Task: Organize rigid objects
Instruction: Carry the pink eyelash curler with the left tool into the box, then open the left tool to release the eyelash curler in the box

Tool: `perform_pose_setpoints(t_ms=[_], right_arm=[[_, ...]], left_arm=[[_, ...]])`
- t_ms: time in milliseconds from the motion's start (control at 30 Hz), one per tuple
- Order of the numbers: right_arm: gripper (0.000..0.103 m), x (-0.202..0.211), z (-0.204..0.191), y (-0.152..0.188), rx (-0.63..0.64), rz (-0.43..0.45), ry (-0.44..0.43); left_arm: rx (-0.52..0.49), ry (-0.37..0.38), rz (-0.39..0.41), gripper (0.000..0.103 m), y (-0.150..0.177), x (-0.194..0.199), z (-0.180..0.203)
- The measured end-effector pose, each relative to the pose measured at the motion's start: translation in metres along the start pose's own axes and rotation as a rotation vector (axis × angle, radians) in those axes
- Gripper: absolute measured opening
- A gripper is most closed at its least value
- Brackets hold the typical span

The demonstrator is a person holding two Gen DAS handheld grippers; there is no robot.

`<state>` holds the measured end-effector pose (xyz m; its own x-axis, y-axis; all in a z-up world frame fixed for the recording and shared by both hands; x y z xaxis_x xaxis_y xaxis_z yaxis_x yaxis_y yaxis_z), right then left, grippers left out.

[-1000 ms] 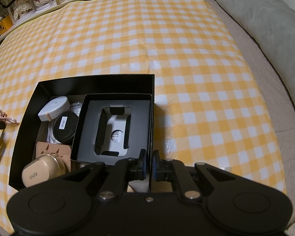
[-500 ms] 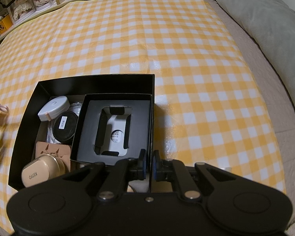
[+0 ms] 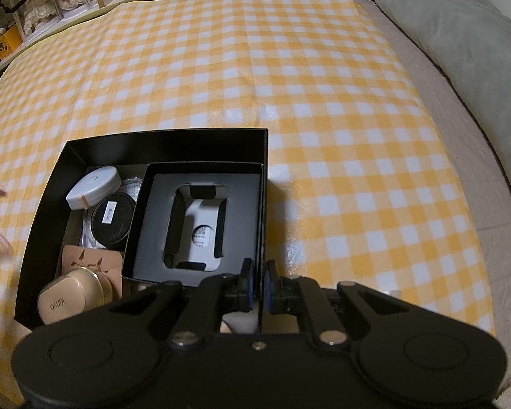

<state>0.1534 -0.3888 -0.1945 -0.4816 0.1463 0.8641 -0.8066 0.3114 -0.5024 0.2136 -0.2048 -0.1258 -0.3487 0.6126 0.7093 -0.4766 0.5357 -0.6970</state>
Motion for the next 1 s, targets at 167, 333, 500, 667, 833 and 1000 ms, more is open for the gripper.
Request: perform_pose_setpoints(t_ms=[167,333,500,667,833,1000], right_arm=[[0.007,0.000,0.000,0.000,0.001,0.000,0.002],[0.007,0.000,0.000,0.000,0.000,0.000,0.002],[0.007,0.001,0.000,0.000,0.001,0.000,0.001],[0.007,0.000,0.000,0.000,0.002,0.000,0.001],[0.007,0.000,0.000,0.000,0.000,-0.001,0.001],[0.007,0.000,0.000,0.000,0.000,0.000,0.001]], left_arm=[[-0.155,-0.002,-0.030,0.058,0.001,-0.029,0.026],[-0.234,0.028,-0.055,0.058,0.004,-0.049,0.044],[-0.293,0.025,-0.063,0.058,0.001,-0.062,0.058],[-0.308,0.034,-0.116,0.073,0.006,-0.063,0.058],[-0.297,0.026,-0.111,0.095,0.014,-0.055,0.058],[-0.270,0.026,-0.112,0.096,0.017,-0.048,0.059]])
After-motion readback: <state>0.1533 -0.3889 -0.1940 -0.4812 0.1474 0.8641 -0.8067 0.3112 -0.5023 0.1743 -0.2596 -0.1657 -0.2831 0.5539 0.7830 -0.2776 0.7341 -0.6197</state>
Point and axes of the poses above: each gripper's, at about its wrist camera, not at the fingertips, and x roughly against the way its jaws point, z to its right, y to its underside, the point moved 8 cm from there along -x, roughly the way its jaws point, and after that the axes turned 2 degrees about z, right-handed, at the moved point
